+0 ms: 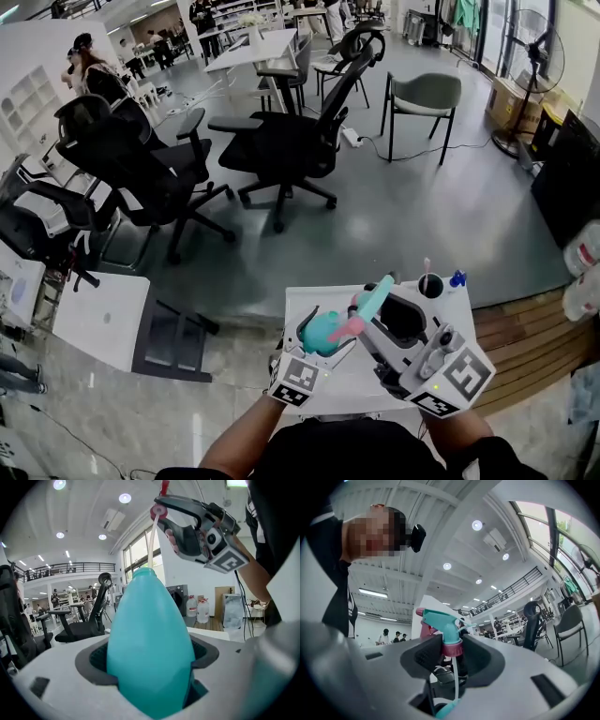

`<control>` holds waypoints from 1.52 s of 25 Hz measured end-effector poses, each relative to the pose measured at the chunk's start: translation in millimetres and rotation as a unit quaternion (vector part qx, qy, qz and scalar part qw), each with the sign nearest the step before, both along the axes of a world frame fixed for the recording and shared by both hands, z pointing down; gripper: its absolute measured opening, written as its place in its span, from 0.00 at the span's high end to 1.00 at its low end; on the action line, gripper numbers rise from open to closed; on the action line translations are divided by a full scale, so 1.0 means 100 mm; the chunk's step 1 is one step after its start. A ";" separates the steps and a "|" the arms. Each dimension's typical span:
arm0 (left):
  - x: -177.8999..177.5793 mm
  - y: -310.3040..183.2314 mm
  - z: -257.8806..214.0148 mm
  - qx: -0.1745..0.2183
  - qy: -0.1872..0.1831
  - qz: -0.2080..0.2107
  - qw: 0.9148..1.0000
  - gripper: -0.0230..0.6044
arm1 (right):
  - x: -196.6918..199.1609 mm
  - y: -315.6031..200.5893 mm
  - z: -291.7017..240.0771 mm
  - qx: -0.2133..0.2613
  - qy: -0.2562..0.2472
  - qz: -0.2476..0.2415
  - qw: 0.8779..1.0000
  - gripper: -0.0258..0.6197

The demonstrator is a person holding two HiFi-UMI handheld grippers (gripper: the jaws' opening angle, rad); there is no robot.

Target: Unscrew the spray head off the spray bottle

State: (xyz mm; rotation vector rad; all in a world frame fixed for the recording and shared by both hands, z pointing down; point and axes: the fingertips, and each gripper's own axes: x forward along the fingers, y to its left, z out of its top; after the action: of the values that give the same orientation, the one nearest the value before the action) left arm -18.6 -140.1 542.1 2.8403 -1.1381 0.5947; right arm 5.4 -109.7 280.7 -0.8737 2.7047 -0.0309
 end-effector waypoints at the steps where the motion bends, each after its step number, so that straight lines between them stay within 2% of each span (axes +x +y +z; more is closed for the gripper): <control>1: -0.02 0.00 0.07 -0.006 0.000 -0.003 1.000 0.28 | 0.01 0.01 -0.04 0.005 -0.003 0.000 1.000 0.74; 8: -0.15 0.02 0.54 -0.054 -0.006 -0.027 0.998 0.28 | 0.12 0.08 -0.29 0.041 -0.010 0.016 0.999 0.74; 13: -0.27 -0.01 0.53 -0.062 0.003 -0.047 0.997 0.28 | 0.20 0.03 -0.27 0.048 0.001 0.042 0.998 0.74; 30: -0.50 -0.28 -0.19 0.014 0.034 -0.079 0.996 0.28 | 0.36 -0.22 0.47 -0.005 0.089 0.095 0.991 0.74; 38: -0.55 -0.37 -0.56 0.049 0.049 -0.089 0.994 0.28 | 0.46 -0.29 0.76 -0.027 0.098 0.116 0.988 0.74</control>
State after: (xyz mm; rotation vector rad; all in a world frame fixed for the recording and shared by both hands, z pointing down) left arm -73.6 -177.1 486.2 2.7690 -1.4202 0.3955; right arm 51.5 -138.4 356.3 -1.2637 2.7717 0.0329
